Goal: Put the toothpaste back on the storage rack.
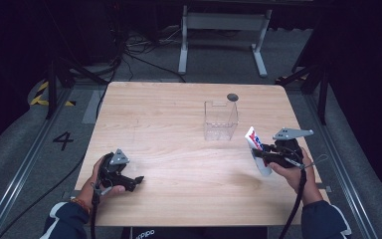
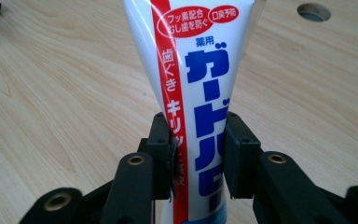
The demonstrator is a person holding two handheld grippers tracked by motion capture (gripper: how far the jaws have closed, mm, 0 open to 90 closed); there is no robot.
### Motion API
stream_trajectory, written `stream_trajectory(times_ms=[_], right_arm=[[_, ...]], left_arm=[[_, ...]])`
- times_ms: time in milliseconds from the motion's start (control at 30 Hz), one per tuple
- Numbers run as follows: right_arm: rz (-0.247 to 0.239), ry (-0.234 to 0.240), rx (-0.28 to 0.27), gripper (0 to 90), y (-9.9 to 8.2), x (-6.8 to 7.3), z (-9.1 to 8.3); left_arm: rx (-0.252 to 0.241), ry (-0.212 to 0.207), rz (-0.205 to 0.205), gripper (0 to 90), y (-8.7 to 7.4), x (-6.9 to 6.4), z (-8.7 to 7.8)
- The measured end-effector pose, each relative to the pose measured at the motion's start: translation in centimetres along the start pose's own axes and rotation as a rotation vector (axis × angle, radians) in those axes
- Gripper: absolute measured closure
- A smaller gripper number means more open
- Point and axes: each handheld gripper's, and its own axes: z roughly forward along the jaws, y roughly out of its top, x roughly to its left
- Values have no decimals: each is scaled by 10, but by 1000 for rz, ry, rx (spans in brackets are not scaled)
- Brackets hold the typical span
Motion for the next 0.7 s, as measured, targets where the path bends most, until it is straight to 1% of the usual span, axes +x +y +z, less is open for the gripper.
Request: stream_trajectory(times_ms=[233, 400, 500, 567, 700], right_arm=[[-17, 0, -50, 685, 14, -1, -5], [-9, 0, -98, 687, 24, -4, -7], [-16, -4, -116, 688, 29, -5, -7], [-11, -6, -134, 689, 31, -6, -7], [-16, -17, -168, 691, 37, -7, -9]], left_arm=[[1, 0, 1, 3, 0, 0, 0], [0, -1, 1, 3, 0, 0, 0], [0, -1, -3, 3, 0, 0, 0], [-1, -1, -3, 3, 0, 0, 0], [2, 0, -2, 3, 0, 0, 0]])
